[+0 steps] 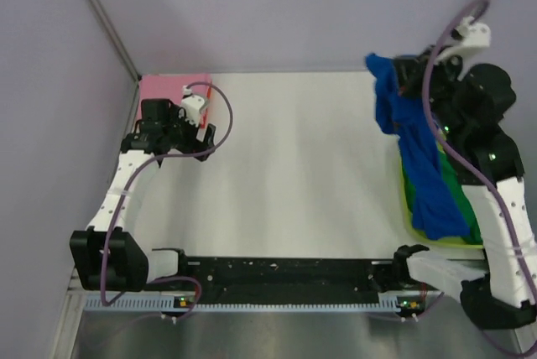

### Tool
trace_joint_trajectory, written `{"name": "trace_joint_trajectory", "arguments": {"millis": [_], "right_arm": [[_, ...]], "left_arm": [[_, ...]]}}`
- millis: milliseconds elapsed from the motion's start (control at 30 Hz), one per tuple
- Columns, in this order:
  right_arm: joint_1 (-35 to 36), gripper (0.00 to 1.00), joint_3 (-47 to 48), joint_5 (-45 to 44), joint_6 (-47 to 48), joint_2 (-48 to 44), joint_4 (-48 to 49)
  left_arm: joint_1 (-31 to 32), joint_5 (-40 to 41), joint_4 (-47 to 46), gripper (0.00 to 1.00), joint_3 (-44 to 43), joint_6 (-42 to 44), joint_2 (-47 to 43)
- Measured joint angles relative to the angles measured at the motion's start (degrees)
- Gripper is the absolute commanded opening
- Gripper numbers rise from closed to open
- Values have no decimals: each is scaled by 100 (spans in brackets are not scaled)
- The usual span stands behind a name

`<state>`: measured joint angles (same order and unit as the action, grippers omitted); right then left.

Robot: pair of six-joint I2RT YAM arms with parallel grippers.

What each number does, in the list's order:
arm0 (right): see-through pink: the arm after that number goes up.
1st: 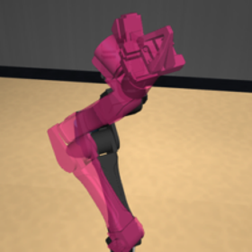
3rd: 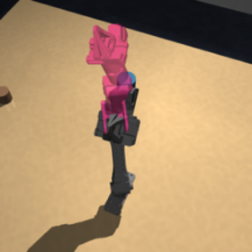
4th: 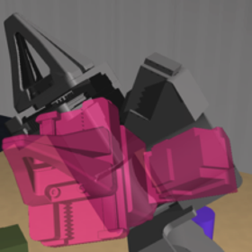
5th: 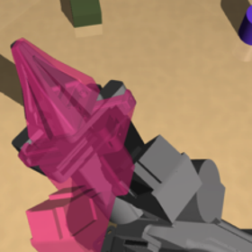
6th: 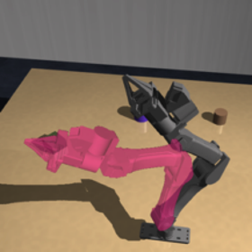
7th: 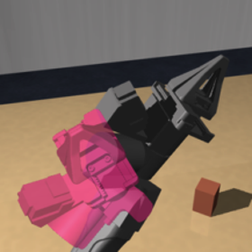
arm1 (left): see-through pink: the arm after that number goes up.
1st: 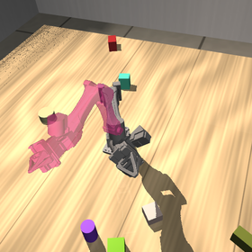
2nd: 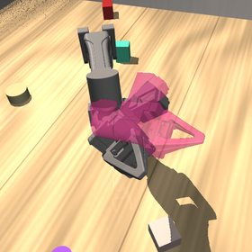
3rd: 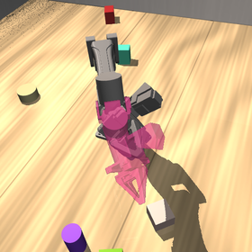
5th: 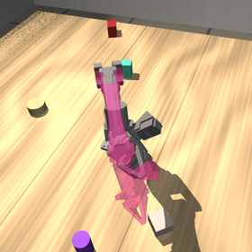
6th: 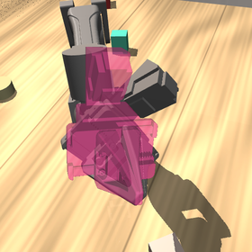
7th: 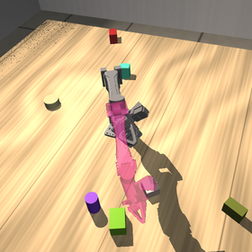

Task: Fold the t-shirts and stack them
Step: Move the tshirt to the center of the board, then flatten out the tshirt

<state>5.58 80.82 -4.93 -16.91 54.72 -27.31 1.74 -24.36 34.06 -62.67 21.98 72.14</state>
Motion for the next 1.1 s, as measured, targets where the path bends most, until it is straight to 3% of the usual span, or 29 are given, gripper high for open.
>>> {"name": "trace_joint_trajectory", "arguments": {"millis": [133, 200, 300, 433, 567, 700, 733, 867, 933, 1100], "right_arm": [[2793, 0, 2358, 352, 1211, 1486, -39], [3718, 0, 3469, 837, 1740, 2232, -166], [4317, 0, 4240, 1873, 2028, 2841, -98], [4363, 0, 3790, 2188, 2065, 2800, 149], [4227, 0, 2378, 1753, 2074, 2562, 557], [3648, 0, 896, 1403, 1829, 2763, 752], [3436, 8, 610, 1281, 1762, 2935, 774], [2647, 79, 339, 461, 1425, 4087, 535], [2417, 91, 511, -201, 1281, 4634, 205], [2240, 90, 901, -1674, 1069, 5228, -817]], "left_arm": [[-116, 420, -52, 99, -76, -149, 103], [-289, 590, -61, 99, -190, -240, 216], [-780, 754, -72, 99, -393, -409, 341], [-1585, 846, -70, 99, -697, -605, 378], [-2142, 1003, -210, 99, -887, -643, 343], [-2184, 1084, -304, 99, -848, -525, 234], [-2177, 1058, -328, 99, -813, -498, 203], [-2162, 669, -302, 97, -660, -269, 149], [-2120, 352, -181, 96, -577, -63, 146], [-1547, 52, 479, 93, -271, 820, -9]]}}
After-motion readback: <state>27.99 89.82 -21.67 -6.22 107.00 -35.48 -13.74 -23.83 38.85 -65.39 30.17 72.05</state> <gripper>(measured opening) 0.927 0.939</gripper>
